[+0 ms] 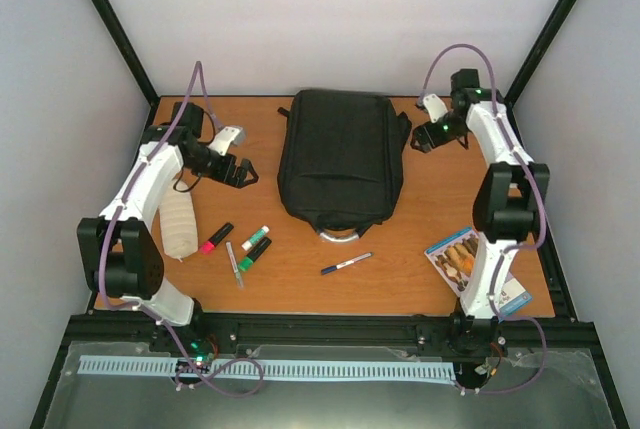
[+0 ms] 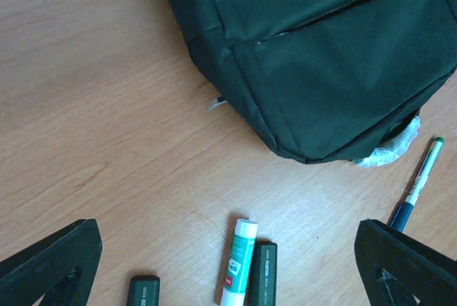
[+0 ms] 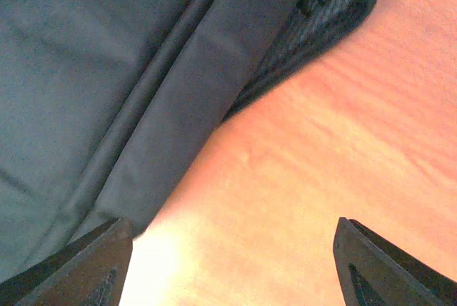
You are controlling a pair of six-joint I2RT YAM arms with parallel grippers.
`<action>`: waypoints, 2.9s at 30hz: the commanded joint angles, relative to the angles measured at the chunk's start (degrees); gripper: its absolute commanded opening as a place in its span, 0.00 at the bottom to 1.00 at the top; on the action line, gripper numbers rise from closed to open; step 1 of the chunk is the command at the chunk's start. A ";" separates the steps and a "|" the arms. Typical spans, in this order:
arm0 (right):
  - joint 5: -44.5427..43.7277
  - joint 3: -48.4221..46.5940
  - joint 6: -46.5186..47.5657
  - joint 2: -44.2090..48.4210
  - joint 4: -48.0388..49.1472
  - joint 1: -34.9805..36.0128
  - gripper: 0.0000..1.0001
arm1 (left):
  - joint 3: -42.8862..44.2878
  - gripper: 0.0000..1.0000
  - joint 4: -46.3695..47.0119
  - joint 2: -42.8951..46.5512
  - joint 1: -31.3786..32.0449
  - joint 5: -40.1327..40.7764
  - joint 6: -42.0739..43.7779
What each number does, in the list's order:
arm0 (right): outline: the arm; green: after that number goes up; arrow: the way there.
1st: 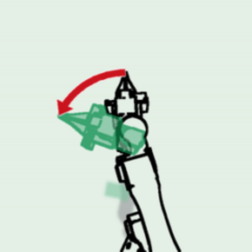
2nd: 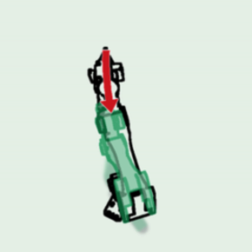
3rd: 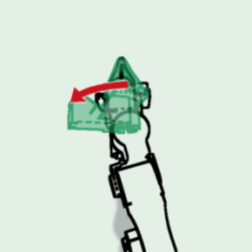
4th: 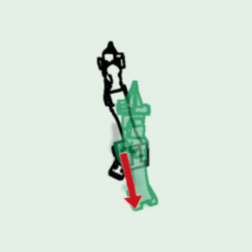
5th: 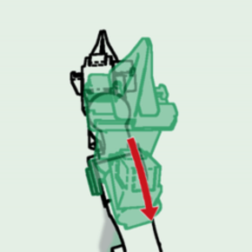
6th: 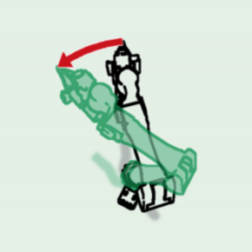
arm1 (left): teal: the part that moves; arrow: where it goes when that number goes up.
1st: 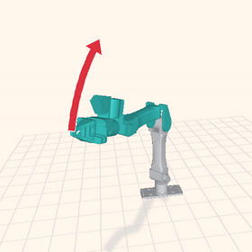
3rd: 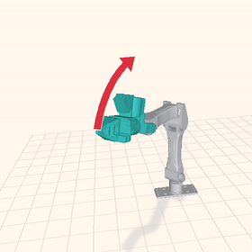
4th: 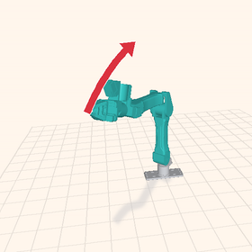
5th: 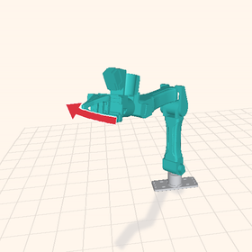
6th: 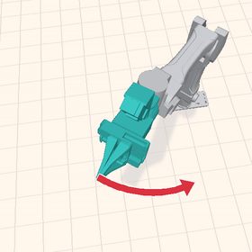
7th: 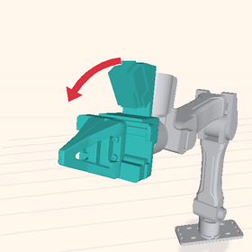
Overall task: Pack the student bag
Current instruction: Adjust the student bag at the center of the board, then move the book to the center of the board.
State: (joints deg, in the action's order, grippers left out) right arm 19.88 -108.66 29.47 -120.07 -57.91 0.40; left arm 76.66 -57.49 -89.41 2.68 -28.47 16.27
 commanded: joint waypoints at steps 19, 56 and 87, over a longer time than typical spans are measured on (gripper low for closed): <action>-9.95 44.68 12.22 40.90 -13.15 -5.49 1.00 | 0.60 1.00 6.39 -2.66 5.42 -11.31 -6.86; -38.25 74.65 32.55 47.07 7.22 1.44 0.95 | 14.15 0.98 8.63 -8.94 15.96 4.65 -17.59; -22.62 55.01 30.91 39.57 -8.29 -12.95 0.95 | 14.29 0.98 8.33 -11.34 15.96 -3.01 -17.24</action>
State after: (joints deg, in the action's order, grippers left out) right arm -5.67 -49.43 65.98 -75.35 -61.89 -5.82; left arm 89.73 -49.32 -99.35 18.39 -27.88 -0.91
